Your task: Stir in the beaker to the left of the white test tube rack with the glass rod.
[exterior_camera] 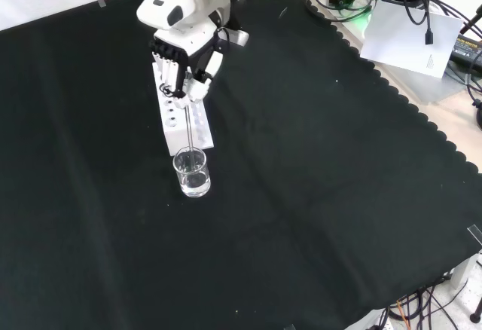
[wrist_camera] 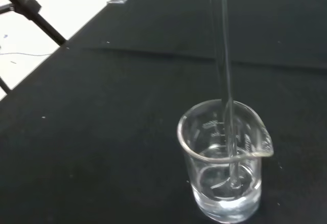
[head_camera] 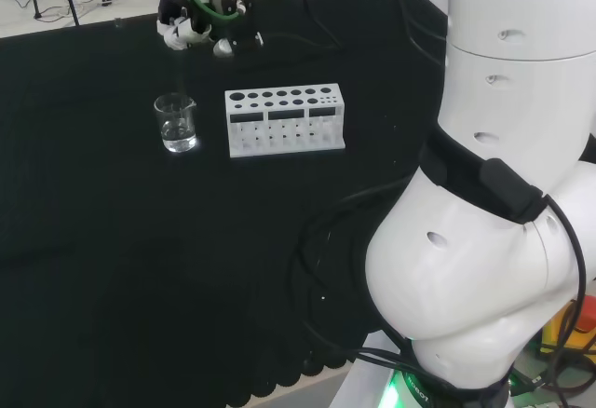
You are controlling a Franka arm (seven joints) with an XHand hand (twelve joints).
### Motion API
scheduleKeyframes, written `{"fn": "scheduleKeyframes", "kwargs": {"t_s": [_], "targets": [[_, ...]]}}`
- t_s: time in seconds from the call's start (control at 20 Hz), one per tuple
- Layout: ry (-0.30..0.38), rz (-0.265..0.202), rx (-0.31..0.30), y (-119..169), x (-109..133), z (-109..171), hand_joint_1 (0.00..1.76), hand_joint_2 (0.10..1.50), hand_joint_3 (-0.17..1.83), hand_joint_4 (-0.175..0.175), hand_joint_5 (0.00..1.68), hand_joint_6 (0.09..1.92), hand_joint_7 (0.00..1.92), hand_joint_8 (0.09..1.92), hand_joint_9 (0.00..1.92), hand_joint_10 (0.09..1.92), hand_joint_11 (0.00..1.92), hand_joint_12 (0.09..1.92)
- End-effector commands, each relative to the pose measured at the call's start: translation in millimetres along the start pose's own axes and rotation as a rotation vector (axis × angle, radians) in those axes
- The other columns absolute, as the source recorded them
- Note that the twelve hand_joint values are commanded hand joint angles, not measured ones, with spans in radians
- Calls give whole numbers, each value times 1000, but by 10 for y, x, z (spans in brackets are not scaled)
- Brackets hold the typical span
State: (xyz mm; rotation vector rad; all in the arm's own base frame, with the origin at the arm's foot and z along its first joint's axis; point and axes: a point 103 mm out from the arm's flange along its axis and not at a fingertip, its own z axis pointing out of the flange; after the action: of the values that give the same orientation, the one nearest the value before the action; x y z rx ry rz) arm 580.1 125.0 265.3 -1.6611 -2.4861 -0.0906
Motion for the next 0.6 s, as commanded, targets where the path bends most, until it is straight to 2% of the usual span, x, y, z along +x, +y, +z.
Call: {"fn": "scheduleKeyframes", "kwargs": {"t_s": [0.05,0.25,0.6], "targets": [[4,-54,-12,-42,95,57,1299,1069,0,-175,1087,526,1114,1103,1568,886,1615,772],[0,-49,8,160,151,86,1299,1069,0,-175,1087,526,1113,1104,1568,886,1615,773],[-3,-45,-8,387,136,34,1299,1069,0,-175,1086,526,1113,1105,1568,887,1615,775]]}}
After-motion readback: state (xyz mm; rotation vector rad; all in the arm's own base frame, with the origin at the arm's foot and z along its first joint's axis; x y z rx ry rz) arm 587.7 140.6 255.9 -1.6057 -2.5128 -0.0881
